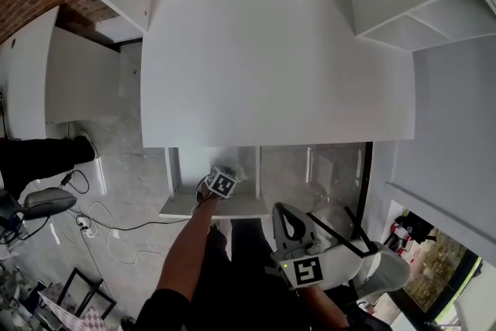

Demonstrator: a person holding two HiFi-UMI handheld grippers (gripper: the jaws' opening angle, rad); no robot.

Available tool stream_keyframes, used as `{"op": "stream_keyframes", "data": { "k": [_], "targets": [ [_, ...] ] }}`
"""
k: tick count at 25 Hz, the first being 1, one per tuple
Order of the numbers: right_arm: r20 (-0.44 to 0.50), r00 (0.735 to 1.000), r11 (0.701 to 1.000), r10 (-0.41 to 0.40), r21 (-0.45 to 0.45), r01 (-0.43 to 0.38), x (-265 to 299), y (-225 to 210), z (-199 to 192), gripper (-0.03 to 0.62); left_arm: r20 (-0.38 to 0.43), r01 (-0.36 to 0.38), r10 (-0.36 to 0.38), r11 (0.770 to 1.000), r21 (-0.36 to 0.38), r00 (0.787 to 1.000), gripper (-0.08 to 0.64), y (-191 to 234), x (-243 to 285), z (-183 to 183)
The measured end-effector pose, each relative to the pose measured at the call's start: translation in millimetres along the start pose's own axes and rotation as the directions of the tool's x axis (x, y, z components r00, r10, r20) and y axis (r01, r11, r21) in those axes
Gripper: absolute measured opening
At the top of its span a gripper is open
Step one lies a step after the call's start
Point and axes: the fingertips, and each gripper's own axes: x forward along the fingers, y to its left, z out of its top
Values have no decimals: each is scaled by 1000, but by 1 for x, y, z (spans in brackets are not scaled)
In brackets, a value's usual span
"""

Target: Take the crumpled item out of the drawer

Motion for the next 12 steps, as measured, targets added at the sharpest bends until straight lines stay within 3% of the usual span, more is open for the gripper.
{"op": "stream_keyframes", "data": {
  "k": [7, 9, 12],
  "targets": [
    [59, 998, 999, 16, -51, -13, -18, 29, 12, 11, 146, -60, 68, 996, -62, 987, 43, 11, -67, 9],
    [91, 996, 998, 15, -67, -9, -32, 46, 18, 11, 245, -91, 103, 994, -58, 964, 43, 14, -100, 9],
    [150, 989, 995, 11, -95, 3, -64, 78, 29, 11, 419, -108, 130, 991, -76, 899, 41, 10, -169, 8]
  ]
}}
